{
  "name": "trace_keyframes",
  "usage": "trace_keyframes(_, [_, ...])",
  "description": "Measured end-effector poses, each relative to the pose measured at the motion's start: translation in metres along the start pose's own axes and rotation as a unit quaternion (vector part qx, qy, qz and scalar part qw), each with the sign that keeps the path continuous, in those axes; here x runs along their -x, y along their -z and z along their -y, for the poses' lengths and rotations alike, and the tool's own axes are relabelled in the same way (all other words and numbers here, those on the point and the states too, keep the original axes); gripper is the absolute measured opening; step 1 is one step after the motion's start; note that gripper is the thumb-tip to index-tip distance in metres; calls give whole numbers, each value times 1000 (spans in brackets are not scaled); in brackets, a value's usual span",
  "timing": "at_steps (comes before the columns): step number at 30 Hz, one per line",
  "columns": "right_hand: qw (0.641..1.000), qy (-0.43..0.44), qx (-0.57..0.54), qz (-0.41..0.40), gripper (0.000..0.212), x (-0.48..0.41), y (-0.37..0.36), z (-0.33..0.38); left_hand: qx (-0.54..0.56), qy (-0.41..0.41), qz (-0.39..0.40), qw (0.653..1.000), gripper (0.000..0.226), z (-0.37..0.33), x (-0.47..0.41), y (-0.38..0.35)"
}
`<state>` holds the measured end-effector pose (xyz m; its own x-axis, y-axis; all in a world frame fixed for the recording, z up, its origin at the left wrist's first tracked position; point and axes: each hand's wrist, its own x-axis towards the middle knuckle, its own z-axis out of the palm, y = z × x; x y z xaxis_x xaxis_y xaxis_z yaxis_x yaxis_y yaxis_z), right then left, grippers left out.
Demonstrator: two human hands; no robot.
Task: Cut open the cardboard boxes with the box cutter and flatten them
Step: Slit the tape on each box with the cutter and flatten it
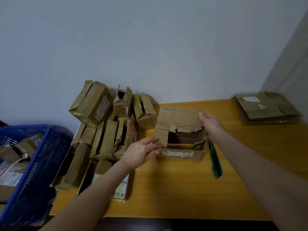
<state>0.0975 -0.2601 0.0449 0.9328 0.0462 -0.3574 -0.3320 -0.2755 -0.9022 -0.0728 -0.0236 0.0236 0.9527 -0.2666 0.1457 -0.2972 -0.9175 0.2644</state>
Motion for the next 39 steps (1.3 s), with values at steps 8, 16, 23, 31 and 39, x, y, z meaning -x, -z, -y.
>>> trace_keyframes(8, [990, -42, -131, -30, 47, 0, -10, -5, 235, 362, 39, 901, 34, -20, -41, 14])
trace_keyframes(16, [997, 23, -76, -14, 24, 10, -11, 0, 8, 435, 161, 886, 84, -31, -98, 15])
trace_keyframes(23, [994, 19, -107, -24, 35, 7, 6, -4, 234, 406, 90, 879, 31, -26, -102, 28])
trace_keyframes(31, [964, -100, -235, 70, 66, 5, 29, -9, 642, 366, -102, 666, 29, -18, -87, 51])
trace_keyframes(39, [982, -80, 74, 155, 91, 16, 16, -63, 667, 462, 36, 584, 74, -1, -50, -12])
